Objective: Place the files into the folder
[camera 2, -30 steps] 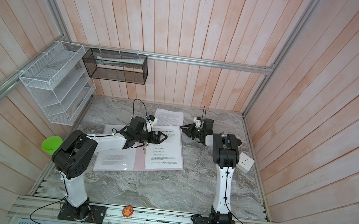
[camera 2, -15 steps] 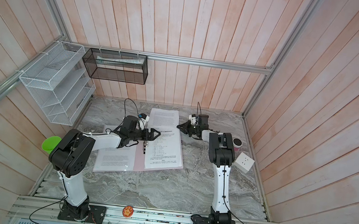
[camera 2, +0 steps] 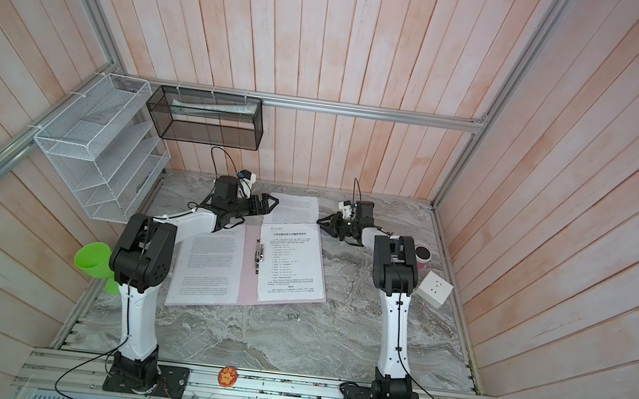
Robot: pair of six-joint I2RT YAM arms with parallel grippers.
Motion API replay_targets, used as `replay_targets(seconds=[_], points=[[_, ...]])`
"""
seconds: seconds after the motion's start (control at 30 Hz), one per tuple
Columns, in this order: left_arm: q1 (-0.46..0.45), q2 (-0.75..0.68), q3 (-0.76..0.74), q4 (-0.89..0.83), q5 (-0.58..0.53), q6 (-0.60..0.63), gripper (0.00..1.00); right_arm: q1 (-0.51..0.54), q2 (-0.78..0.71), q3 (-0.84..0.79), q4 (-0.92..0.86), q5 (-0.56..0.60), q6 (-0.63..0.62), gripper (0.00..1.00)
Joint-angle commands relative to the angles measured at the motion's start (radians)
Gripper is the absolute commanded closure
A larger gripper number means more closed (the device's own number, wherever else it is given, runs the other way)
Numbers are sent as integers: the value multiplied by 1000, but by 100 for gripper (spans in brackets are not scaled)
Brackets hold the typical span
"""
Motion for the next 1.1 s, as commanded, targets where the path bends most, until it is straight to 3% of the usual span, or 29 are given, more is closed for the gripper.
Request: replay_targets(seconds=[0.0,0.23,0.63,1.07], points=[[7,78,86,-91,-13,28,1,-13,64,74,-126,16,-50,75],[14,180,182,-137,-31,20,1,-6,197,347,-386,89,-136,69],[16,286,277,-186,19,12,1,40,338,628,-607,169,-156,62],[13,321,272,-133,97,-27,2,75,354,634,-300,-78,16,62]])
